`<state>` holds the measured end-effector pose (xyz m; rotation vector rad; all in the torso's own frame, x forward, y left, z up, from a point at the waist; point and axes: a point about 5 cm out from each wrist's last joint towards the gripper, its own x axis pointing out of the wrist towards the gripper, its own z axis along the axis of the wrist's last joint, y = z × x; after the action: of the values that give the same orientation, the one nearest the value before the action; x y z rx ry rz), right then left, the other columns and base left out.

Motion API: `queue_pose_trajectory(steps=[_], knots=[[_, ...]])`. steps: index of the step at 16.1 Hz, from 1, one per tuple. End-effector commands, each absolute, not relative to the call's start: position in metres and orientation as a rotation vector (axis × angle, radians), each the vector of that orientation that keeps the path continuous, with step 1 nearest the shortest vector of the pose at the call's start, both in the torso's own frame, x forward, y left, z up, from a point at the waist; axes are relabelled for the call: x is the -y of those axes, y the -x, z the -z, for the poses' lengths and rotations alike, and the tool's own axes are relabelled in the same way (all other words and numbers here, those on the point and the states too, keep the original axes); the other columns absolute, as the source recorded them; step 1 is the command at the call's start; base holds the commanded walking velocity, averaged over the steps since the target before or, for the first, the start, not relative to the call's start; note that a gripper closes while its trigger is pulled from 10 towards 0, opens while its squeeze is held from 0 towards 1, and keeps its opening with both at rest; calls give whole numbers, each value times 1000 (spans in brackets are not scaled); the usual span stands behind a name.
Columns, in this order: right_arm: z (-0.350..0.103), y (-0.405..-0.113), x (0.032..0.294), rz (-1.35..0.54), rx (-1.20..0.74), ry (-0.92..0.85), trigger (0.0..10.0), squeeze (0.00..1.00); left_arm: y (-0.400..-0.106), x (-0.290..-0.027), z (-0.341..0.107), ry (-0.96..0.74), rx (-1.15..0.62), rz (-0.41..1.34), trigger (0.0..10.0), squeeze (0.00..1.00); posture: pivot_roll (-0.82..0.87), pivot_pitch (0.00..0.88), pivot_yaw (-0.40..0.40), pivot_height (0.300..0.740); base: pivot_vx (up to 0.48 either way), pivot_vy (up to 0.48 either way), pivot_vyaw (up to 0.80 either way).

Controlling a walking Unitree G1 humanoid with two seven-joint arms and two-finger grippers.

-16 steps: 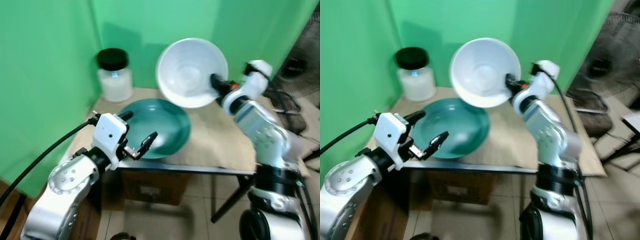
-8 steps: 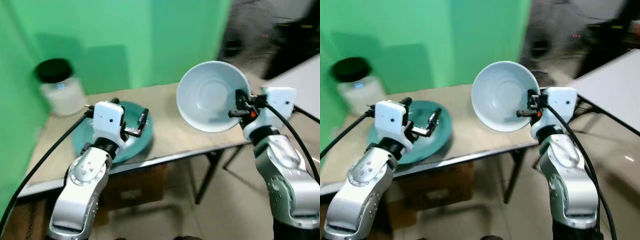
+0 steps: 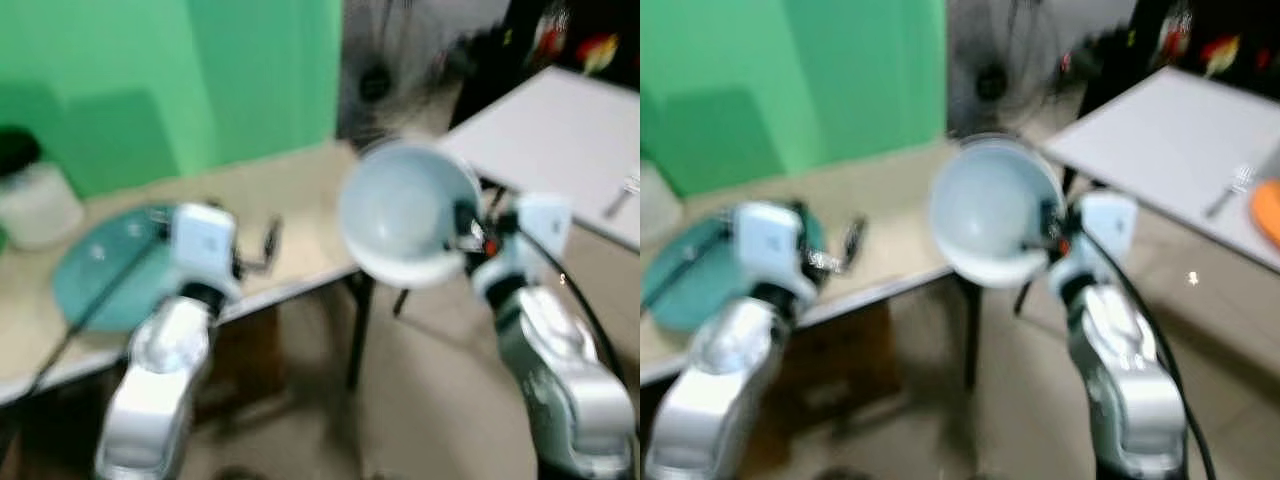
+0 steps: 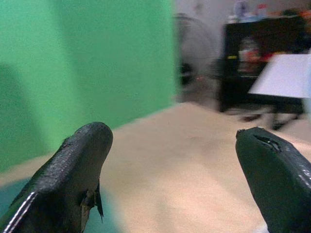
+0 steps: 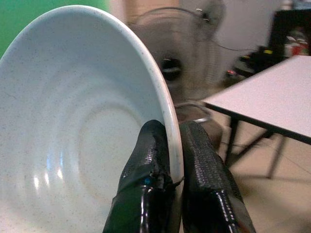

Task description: Setting the table

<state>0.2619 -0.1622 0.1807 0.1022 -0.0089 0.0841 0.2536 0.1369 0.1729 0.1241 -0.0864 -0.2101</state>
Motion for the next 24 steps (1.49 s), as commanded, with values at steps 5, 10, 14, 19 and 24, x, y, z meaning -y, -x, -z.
queue_pose_trajectory(steps=[5, 10, 14, 19, 24], knots=[[-187, -260, 167, -52, 35, -93, 10000, 0, -256, -143, -176, -146, 96, 191, 10000, 0, -76, 37, 22, 740, 0, -280, 0], [-172, -252, 178, 5, -31, -43, 10000, 0, -256, -148, -169, -127, 63, 173, 10000, 0, -79, 41, 34, 740, 0, -280, 0], [-161, -244, 190, 50, -61, -54, 10000, 0, -254, -151, -163, -126, 42, 169, 10000, 0, -91, 50, 43, 740, 0, -282, 0], [-158, -241, 191, 42, -75, -46, 10000, 0, -255, -146, -163, -115, 46, 183, 10000, 0, -92, 46, 42, 740, 0, -290, 0], [-154, -238, 194, 71, -87, -55, 10000, 0, -255, -146, -162, -118, 41, 191, 10000, 0, -96, 44, 50, 740, 0, -301, 0]])
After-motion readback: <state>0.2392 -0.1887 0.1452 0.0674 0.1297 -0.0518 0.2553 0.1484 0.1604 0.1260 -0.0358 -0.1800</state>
